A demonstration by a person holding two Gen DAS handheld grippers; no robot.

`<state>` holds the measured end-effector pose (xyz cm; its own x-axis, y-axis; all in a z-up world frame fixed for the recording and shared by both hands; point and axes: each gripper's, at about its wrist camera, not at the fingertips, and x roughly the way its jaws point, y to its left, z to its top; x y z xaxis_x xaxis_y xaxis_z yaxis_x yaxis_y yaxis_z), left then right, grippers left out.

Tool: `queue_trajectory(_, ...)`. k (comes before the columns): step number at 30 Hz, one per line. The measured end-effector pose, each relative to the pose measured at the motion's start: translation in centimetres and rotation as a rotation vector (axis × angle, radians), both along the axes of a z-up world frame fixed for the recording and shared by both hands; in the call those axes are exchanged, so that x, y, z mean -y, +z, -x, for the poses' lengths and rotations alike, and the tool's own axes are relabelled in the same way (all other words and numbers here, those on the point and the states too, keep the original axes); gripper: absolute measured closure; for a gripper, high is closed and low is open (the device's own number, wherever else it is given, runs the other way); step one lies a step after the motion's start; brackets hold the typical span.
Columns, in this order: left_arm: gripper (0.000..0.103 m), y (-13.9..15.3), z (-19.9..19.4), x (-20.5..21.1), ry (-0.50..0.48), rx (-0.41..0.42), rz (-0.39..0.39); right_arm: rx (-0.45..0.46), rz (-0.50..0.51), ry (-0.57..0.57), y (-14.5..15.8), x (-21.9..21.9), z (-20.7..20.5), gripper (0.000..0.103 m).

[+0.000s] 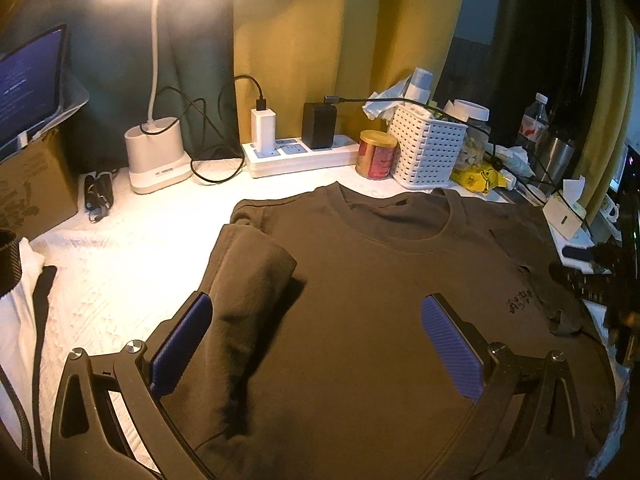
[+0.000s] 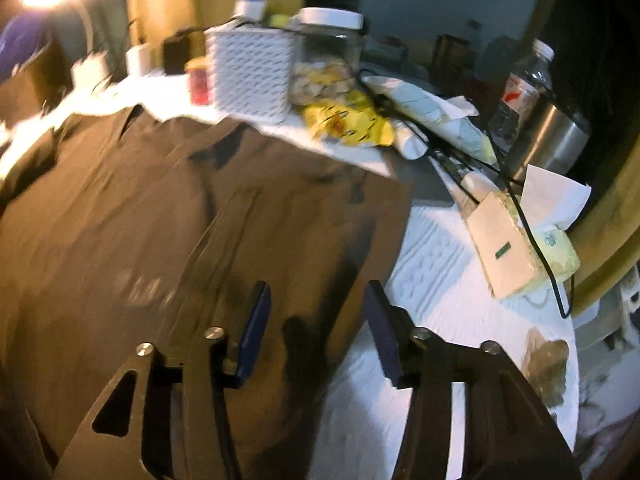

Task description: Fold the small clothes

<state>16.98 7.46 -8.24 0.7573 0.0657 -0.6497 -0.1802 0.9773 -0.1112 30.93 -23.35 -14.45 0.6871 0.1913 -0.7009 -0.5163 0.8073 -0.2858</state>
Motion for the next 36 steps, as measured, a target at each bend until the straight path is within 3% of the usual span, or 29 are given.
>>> queue_trajectory(4,0.001,0.3,0.9,-0.1,0.003,0.011,0.0,-0.014,0.035,0.03,-0.6,-0.5,2.1,0.039)
queue_trajectory(13,0.001,0.4,3.1,-1.2,0.028,0.016,-0.006,-0.024,0.104,0.085,-1.9,-1.8,5.9,0.039)
queue_trajectory(21,0.001,0.0,5.0,-4.5,0.06,0.027,-0.002,-0.026,-0.003,0.05,-0.3,-2.0,7.6,0.038)
queue_trajectory(32,0.001,-2.9,5.9,-9.4,0.074,-0.052,0.047,-0.028,-0.087,0.012,1.0,-3.4,9.2,0.038)
queue_trajectory(36,0.02,-4.5,5.6,-10.5,0.045,-0.1,0.082,-0.036,-0.087,0.014,0.9,-4.1,9.5,0.039)
